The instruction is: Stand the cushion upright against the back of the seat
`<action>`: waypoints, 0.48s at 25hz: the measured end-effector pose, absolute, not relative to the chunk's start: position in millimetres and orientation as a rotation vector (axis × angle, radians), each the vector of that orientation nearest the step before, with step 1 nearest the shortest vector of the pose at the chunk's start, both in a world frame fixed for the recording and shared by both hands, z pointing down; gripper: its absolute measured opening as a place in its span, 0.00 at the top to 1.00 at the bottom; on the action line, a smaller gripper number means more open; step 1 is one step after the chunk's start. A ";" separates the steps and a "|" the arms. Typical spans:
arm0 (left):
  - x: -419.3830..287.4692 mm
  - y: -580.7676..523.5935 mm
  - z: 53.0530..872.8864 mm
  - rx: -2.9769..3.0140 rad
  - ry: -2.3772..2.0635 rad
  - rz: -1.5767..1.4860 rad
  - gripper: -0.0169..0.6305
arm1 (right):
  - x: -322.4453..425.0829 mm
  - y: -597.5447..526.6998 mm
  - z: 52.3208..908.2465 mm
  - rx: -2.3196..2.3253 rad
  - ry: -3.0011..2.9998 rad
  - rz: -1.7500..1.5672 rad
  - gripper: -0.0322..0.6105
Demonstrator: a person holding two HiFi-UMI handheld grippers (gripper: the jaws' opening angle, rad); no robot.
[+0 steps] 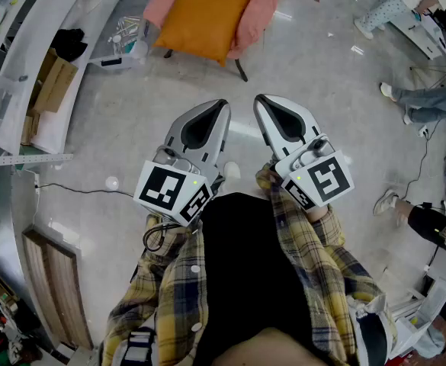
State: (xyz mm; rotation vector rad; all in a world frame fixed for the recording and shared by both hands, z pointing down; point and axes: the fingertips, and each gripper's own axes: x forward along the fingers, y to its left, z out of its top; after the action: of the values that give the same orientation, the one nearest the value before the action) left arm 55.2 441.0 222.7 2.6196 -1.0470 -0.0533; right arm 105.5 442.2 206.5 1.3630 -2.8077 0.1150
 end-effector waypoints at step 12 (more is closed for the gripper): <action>49.3 434.2 228.9 2.611 -1.037 -0.033 0.97 | 97.0 437.9 211.0 1.354 -2.816 0.161 0.92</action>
State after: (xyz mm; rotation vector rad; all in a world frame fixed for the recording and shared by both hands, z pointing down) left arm 49.3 434.2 228.9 2.6114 -1.0375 -0.0335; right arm 97.0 437.9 211.0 1.3542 -2.8160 0.1612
